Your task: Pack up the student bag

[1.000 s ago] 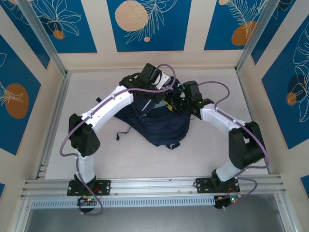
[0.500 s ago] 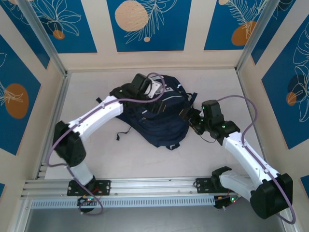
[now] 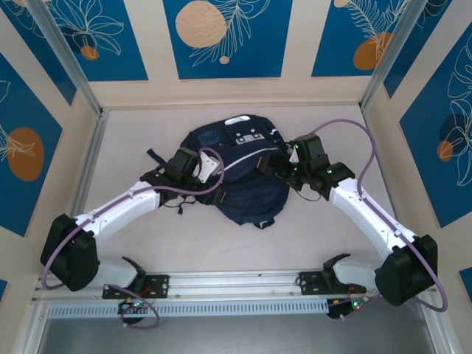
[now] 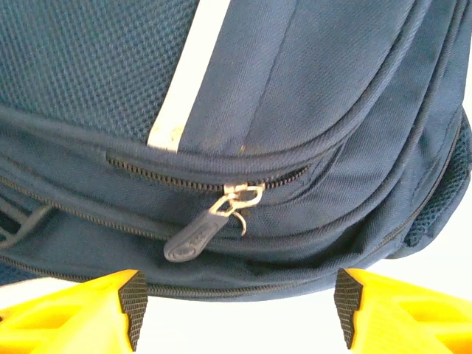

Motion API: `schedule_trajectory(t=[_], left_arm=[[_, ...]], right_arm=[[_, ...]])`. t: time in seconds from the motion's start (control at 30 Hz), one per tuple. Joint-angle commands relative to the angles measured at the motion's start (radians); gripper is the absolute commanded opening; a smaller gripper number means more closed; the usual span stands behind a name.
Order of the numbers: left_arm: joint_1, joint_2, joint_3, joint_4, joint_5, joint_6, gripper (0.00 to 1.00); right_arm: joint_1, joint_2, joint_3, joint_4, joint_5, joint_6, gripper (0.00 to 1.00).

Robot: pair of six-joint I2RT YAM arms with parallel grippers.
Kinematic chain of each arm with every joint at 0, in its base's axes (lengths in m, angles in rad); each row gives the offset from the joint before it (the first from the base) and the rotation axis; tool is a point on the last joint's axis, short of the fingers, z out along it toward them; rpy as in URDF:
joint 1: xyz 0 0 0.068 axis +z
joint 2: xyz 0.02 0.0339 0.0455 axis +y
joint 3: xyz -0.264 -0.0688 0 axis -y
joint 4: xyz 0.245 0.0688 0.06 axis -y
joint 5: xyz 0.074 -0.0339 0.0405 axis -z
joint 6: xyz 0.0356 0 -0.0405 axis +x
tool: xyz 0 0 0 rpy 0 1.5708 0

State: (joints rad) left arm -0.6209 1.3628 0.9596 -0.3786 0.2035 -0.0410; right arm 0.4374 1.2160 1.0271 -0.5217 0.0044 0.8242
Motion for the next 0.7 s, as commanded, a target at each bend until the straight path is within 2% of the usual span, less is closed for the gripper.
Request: schedule_trajectory(t=[0.0,0.3,0.4,0.67], left_arm=[[0.013,0.023,0.009,0.091,0.020,0.056,0.66],[0.024,0.120,0.083,0.059,0.061,0.096,0.44],[0.025,0.116,0.077,0.054,0.087,0.098,0.34],[0.026,0.075,0.039,0.005,0.108,0.083,0.12]], right_arm=[[0.030,0.029,0.063,-0.024,0.010,-0.022,0.94],[0.072,0.107,0.108,-0.038,-0.006,0.004,0.89],[0.082,0.146,0.133,-0.079,0.009,0.017,0.81],[0.108,0.255,0.176,-0.138,0.034,0.033,0.71]])
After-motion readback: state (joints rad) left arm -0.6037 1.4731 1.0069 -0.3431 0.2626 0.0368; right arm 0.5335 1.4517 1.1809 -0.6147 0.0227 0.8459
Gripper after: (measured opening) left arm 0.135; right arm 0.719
